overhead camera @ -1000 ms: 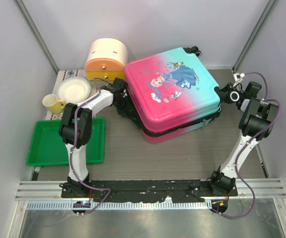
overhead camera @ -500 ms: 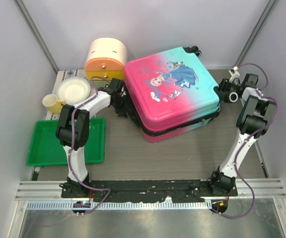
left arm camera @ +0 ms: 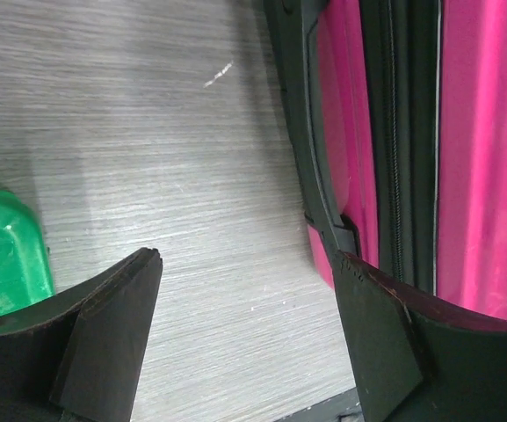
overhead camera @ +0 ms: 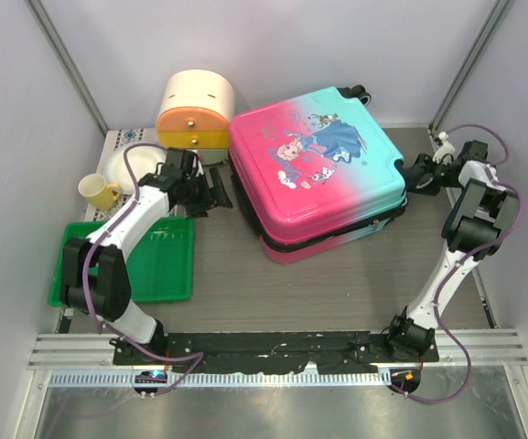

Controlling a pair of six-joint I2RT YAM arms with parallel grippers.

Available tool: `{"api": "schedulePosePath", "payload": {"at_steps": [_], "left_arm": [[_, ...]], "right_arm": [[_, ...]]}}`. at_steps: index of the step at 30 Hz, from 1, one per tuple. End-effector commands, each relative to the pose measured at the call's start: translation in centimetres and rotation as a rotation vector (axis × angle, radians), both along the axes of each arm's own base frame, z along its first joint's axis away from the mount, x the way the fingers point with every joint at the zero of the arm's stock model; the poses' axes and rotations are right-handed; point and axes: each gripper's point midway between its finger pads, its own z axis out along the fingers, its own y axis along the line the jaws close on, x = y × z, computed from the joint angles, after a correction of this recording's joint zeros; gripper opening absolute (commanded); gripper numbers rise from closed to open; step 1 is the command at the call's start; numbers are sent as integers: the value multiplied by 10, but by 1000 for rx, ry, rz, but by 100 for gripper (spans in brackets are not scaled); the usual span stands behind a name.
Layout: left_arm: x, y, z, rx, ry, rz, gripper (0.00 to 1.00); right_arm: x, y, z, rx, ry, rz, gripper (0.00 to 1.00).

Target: Open, take out, and arrange the luggage

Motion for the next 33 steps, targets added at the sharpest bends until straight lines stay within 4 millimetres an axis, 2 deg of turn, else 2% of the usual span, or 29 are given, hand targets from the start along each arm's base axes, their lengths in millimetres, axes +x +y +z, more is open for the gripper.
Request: {"api": "schedulePosePath", "payload": {"at_steps": [1,4,5,6,7,9,10,11,13,14,15,16,17,18,19,20,22,23,24,25,26,28,30,33], "left_arm": [[10,2,26,-76,-64,46,82],[22,-6,37,-137,-126,55,82],[28,-12,41,-160,-145,45,81],[32,-19,47,-187,-147,39,81],[35,-26,44,-204,-131,24,80],[45,-46,60,-258,-164,-13,79],[47,-55,61,-284,-163,-32,79],[50,-69,67,-311,-195,-61,79],[53,-88,79,-345,-227,-102,79],[52,-105,76,-362,-224,-140,79],[57,-116,85,-378,-243,-159,79],[58,-126,87,-388,-245,-176,79],[64,-143,86,-401,-248,-202,79],[68,-152,86,-410,-250,-214,78],[71,-163,89,-421,-264,-239,78],[86,-173,85,-425,-277,-246,78],[101,-187,85,-440,-296,-277,78],[113,-194,109,-445,-362,-313,77],[121,-199,96,-432,-349,-332,77],[126,-201,105,-418,-383,-358,78],[131,-200,125,-381,-455,-405,78],[137,-192,139,-332,-499,-430,78],[134,-176,162,-257,-530,-456,78],[127,-136,172,-153,-519,-412,80]], "right_arm": [[-7,23,1,9,62,35,60],[-23,33,-18,63,154,57,54],[-34,38,-26,89,201,71,51],[-39,42,-25,113,215,80,45],[-45,45,-26,131,229,83,43],[-67,51,-25,178,260,86,37],[-75,54,-23,205,267,83,36],[-92,61,-26,248,309,84,36],[-109,60,-12,297,279,88,34],[-129,66,-12,345,322,82,34],[-138,65,-4,332,280,108,34],[-147,60,1,345,263,96,33],[-164,67,4,373,291,103,34],[-173,68,7,379,284,118,34],[-181,66,14,341,222,167,34],[-195,75,21,376,250,184,35],[-198,74,34,338,156,253,35],[-204,79,44,369,151,261,36],[-207,82,48,361,134,284,37],[-209,83,51,356,118,301,38],[-214,86,57,334,80,343,39],[-218,88,63,309,46,375,40],[-222,93,73,280,-10,406,43],[-225,102,81,229,-73,449,46]]}}
